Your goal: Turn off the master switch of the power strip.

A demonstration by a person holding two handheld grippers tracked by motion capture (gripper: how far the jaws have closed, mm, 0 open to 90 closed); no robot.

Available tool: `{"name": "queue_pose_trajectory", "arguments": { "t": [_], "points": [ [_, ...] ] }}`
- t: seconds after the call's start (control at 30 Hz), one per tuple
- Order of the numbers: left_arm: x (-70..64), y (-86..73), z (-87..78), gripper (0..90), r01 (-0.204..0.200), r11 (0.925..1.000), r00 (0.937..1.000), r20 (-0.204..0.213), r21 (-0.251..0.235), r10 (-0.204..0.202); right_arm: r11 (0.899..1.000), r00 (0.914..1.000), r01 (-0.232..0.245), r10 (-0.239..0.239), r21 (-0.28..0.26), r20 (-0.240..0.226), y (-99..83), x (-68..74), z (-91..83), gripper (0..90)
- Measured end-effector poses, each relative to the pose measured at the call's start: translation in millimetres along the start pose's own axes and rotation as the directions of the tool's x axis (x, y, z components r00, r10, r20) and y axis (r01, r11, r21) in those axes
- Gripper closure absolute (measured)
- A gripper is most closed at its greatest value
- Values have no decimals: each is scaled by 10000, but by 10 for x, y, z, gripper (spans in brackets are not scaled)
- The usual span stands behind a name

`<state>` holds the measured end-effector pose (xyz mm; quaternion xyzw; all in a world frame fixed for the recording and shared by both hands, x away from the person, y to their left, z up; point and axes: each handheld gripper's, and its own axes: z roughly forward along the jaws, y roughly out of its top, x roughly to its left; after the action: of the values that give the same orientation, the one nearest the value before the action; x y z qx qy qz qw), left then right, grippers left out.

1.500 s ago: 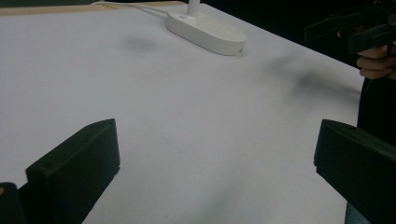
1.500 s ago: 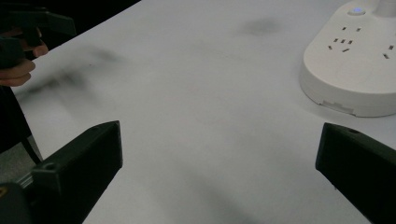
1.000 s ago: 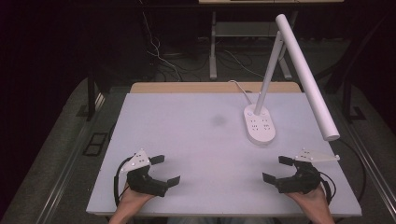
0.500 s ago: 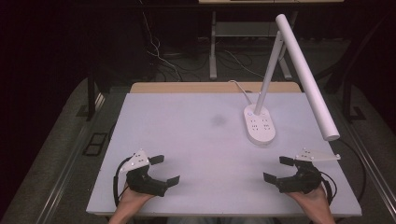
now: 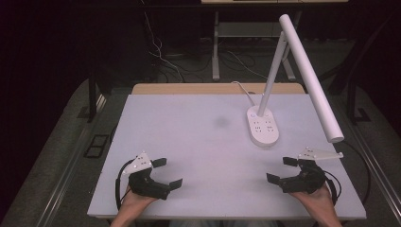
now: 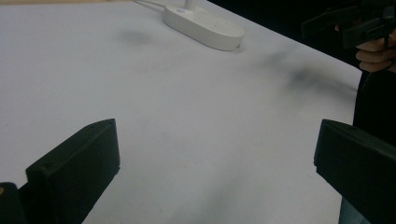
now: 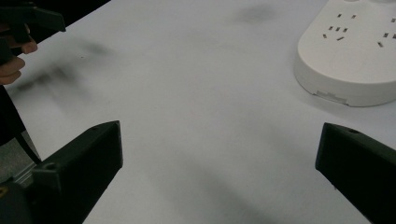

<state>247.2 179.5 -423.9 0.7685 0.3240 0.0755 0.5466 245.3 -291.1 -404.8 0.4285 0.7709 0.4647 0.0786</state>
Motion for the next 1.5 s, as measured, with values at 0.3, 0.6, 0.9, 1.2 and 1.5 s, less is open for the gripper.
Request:
{"name": "queue_pose_trajectory", "arguments": {
  "t": [0.3, 0.6, 0.9, 1.2, 1.5],
  "points": [
    [19, -9, 5, 0, 31, 10000, 10000, -47, 81, -31, 9997, 9999, 156, -156, 170, 36, 133, 0, 4, 0],
    [31, -14, 14, 0, 68, 9999, 10000, -74, 115, -67, 9990, 9992, 373, -376, 261, 108, 305, -43, 29, 0],
    [33, -15, 18, 0, 46, 9999, 10000, -52, 121, -45, 9982, 9990, 425, -429, 420, 92, 430, -64, 78, 0],
    [39, -14, 21, 0, 61, 9999, 10000, -47, 142, -60, 9970, 9986, 513, -522, 577, 128, 556, -91, 132, 0],
    [35, -13, 20, 0, 52, 9999, 10000, -32, 119, -51, 9940, 9971, 742, -754, 810, 118, 699, -87, 233, 0]
  ]
}}
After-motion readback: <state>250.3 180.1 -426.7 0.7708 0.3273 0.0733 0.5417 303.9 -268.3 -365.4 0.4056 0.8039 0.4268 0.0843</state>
